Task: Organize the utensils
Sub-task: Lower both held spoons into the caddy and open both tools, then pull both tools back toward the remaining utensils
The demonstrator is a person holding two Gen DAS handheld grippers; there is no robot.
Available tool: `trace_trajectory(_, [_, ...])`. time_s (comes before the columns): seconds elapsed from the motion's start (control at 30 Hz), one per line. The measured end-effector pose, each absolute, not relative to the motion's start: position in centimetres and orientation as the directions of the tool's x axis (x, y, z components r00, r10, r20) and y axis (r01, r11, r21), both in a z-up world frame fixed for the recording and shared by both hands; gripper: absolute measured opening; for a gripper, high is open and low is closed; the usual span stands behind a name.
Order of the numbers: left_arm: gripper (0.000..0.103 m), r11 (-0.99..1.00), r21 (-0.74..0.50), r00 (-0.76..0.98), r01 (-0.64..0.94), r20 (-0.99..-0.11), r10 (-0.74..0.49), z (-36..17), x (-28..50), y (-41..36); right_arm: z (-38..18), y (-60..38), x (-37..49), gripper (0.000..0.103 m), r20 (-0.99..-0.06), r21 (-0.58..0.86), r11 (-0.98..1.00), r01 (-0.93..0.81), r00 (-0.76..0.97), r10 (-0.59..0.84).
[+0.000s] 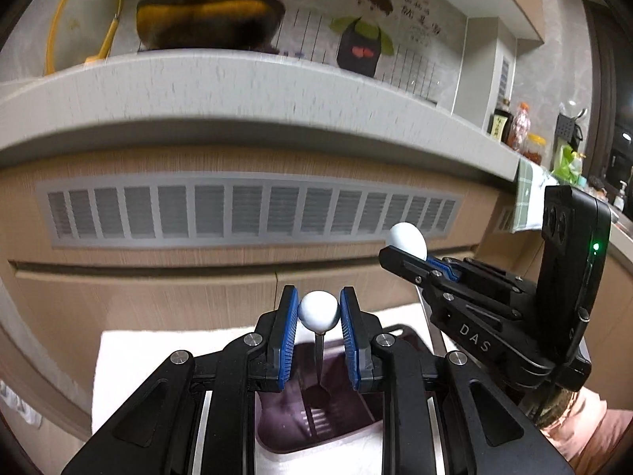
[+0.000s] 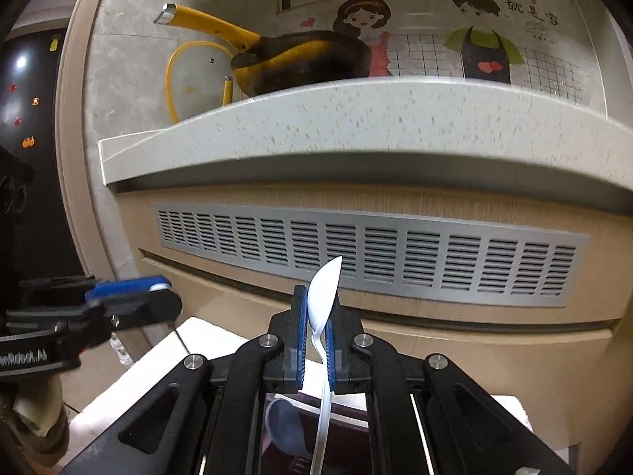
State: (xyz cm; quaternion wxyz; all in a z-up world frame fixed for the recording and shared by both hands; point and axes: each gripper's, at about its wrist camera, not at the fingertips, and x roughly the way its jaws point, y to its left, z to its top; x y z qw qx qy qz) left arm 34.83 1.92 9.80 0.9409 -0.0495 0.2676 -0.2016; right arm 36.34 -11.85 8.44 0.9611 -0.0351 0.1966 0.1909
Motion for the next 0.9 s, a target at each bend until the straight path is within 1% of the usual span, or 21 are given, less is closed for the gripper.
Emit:
trace_trajectory(0.07, [0.026,0.916,-0.209,0.765,0.344,-0.502,-0.402,8.8,35.2,1.7,7.4,-12.0,36.7,0.008,-0.410,0.008,0.927,-0.376,0.844,0.346])
trace_trajectory(0.1, [0.031,0.916,-0.217,0.761,0.338,-0.510,-0.402,8.5,35.3,1.7,6.9,-12.1,36.8,0.012,-0.421,0.003,0.927,-0.375,0.840,0.341])
trace_trajectory(0.13, [0.035,0.917,-0.226,0.754,0.330,-0.521,-0.400,8.1,35.5,1.8,6.4,-12.2,36.8,0.022,-0.438,-0.001,0.927,-0.376,0.833,0.337])
trace_trajectory(0.17, [0.047,0.918,-0.235,0.749,0.319,-0.532,-0.396,7.7,35.6,1.8,6.0,-12.5,36.7,0.026,-0.455,-0.002,0.929,-0.371,0.827,0.330])
trace_trajectory(0.2, [0.054,0.920,-0.240,0.746,0.311,-0.538,-0.392,7.5,35.6,1.9,5.8,-12.6,36.6,0.029,-0.464,-0.003,0.932,-0.363,0.826,0.320])
trace_trajectory(0.37, [0.054,0.939,-0.215,0.756,0.267,-0.558,-0.342,6.6,34.2,2.6,6.1,-14.5,34.5,0.030,-0.506,-0.010,0.951,-0.310,0.822,0.262])
trace_trajectory(0.53, [0.056,0.958,-0.183,0.737,0.222,-0.612,-0.288,4.8,31.2,3.5,5.7,-15.8,30.5,0.030,-0.584,-0.033,0.962,-0.271,0.786,0.201])
trace_trajectory(0.57, [0.056,0.953,-0.172,0.741,0.249,-0.599,-0.302,4.5,30.5,3.7,5.4,-15.9,29.4,0.030,-0.606,-0.042,0.964,-0.263,0.774,0.185])
trace_trajectory(0.77, [0.059,0.959,-0.171,0.687,0.227,-0.670,-0.282,0.7,25.4,4.0,1.4,-16.4,24.1,0.030,-0.743,-0.059,0.967,-0.248,0.658,0.124])
trace_trajectory(0.83, [0.063,0.965,-0.179,0.663,0.193,-0.701,-0.263,-0.3,23.8,3.5,0.0,-16.5,22.6,0.030,-0.771,-0.055,0.968,-0.243,0.627,0.113])
trace_trajectory(0.9, [0.065,0.963,-0.187,0.646,0.192,-0.715,-0.268,-1.1,21.8,3.1,-1.1,-16.7,21.3,0.030,-0.794,-0.033,0.971,-0.239,0.596,0.120])
